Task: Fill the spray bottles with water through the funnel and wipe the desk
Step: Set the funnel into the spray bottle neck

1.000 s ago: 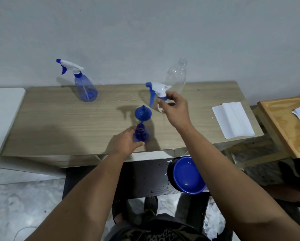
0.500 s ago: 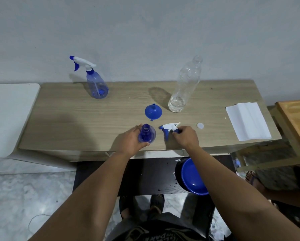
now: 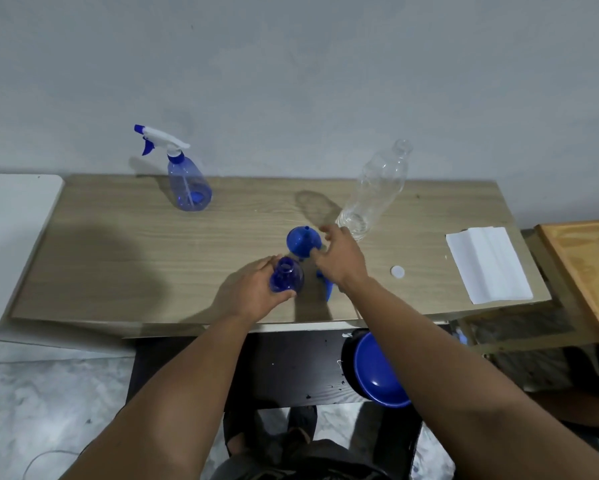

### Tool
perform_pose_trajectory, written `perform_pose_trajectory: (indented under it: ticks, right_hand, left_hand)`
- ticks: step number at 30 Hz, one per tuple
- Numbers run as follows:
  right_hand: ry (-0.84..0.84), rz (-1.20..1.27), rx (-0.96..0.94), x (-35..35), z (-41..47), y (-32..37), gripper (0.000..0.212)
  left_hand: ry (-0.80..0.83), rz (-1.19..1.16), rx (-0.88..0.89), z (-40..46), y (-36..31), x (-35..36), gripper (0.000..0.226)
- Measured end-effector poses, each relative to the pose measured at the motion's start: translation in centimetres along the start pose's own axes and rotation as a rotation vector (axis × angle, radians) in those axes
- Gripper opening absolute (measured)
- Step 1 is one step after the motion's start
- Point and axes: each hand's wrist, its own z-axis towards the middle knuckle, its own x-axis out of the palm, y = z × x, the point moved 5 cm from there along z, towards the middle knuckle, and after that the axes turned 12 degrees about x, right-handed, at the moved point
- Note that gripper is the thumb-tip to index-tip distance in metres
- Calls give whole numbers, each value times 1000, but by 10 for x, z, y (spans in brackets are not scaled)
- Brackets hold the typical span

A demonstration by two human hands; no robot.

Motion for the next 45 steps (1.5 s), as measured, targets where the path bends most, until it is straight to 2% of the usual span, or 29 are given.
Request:
perform_pose_trajectory:
  ticks: [4, 8, 10, 14, 17, 18, 20, 23, 24, 26, 30, 36, 39, 45]
  right_hand:
    - [96, -341, -2, 17, 46, 44, 71]
    - [251, -703, 6, 36, 70, 63, 61]
    - [278, -783, -1, 44, 74, 63, 58]
    - [223, -832, -31, 52, 78, 64, 61]
    - [228, -800, -51, 48, 76, 67, 44]
    - [234, -770, -38, 44, 76, 67, 36]
    - [243, -678, 2, 33, 75, 69, 37]
    - [257, -310, 17, 10, 69, 76, 78]
    - [259, -129, 3, 0, 64, 79, 84]
    - [225, 167, -45, -19, 50, 82, 81]
    - [148, 525, -77, -35, 19, 67, 72]
    - [129, 740, -149, -11, -11, 41, 74]
    - [134, 807, -127, -1, -19, 32, 75]
    - [36, 985, -138, -10, -26, 33, 70]
  left_hand:
    - [43, -29, 15, 14, 9, -2, 79]
    - [74, -29, -20, 20, 13, 1, 81]
    - [75, -82, -49, 21, 15, 6, 80]
    - [75, -140, -79, 21, 18, 11, 78]
    - [58, -150, -71, 21, 17, 10, 77]
    - [63, -147, -66, 21, 16, 9, 80]
    - [79, -141, -59, 20, 15, 7, 85]
    - [70, -77, -49, 17, 11, 2, 85]
    - [55, -65, -47, 16, 9, 0, 83]
    - [12, -118, -60, 17, 6, 0, 80]
    - [-23, -144, -38, 25, -6, 1, 58]
    - [31, -35, -93, 31, -16, -3, 54]
    - [45, -91, -108, 33, -17, 1, 53]
    - [23, -173, -147, 34, -15, 5, 56]
